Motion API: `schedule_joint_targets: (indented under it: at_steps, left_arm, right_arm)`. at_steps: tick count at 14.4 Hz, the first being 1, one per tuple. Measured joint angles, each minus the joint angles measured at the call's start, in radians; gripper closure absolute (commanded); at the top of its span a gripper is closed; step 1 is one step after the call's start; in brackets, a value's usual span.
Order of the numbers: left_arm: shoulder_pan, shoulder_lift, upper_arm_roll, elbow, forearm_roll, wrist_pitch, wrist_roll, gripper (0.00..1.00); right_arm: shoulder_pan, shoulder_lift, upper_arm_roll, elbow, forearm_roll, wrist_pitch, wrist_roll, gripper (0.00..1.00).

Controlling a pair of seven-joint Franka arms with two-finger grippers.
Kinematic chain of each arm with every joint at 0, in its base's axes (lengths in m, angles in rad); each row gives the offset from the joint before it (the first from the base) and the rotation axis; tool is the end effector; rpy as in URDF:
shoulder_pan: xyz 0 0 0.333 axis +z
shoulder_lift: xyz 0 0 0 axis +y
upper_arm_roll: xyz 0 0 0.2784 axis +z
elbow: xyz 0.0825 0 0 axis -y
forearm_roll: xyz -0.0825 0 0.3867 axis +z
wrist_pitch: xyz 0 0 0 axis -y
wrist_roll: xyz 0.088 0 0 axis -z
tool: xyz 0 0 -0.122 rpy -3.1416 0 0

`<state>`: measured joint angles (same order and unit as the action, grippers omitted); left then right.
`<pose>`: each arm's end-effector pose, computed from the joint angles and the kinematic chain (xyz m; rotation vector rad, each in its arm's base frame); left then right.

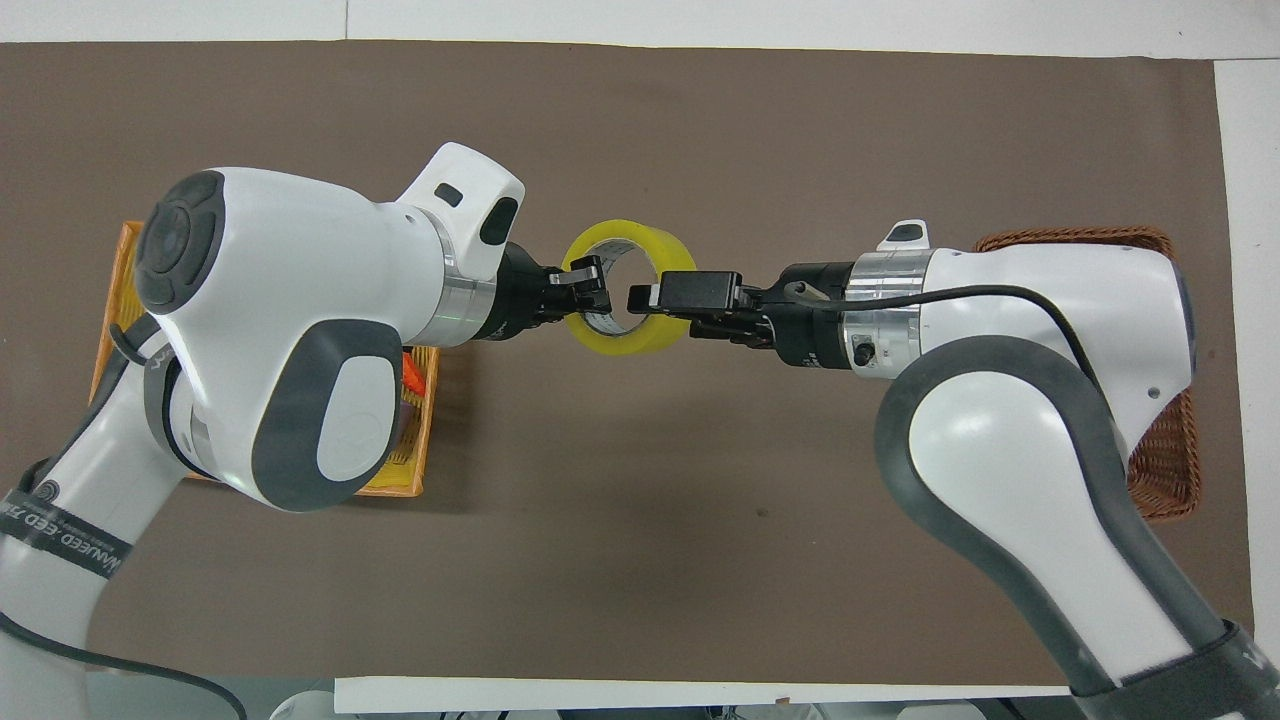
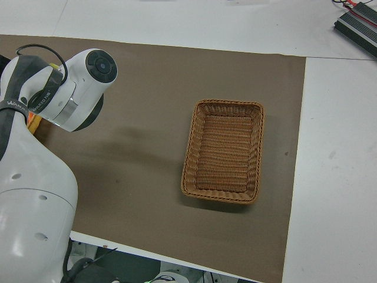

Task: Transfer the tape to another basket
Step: 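Grasp the tape rim with the right gripper beside the left gripper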

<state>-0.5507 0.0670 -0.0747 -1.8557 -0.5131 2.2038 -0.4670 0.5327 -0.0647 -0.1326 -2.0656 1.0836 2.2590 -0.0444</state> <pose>0.4840 -0.3766 0.4624 2.6058 0.1197 -0.0048 0.5167 0.2544 0.4529 -2.1912 0.1985 -0.0719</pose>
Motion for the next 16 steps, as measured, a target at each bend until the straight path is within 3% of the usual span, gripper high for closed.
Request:
schedule_joint_targets:
  at_steps: [14, 16]
  left_arm:
    - [0.0, 0.0, 0.0, -0.001, 0.0, -0.003, 0.0, 1.0]
    - [0.0, 0.0, 0.0, -0.001, 0.0, -0.003, 0.0, 1.0]
  right_arm:
    - [0.0, 0.0, -0.001, 0.0, 0.0, 0.033, 0.0, 0.11]
    - [0.001, 0.0, -0.001, 0.0, 0.0, 0.034, 0.0, 0.18]
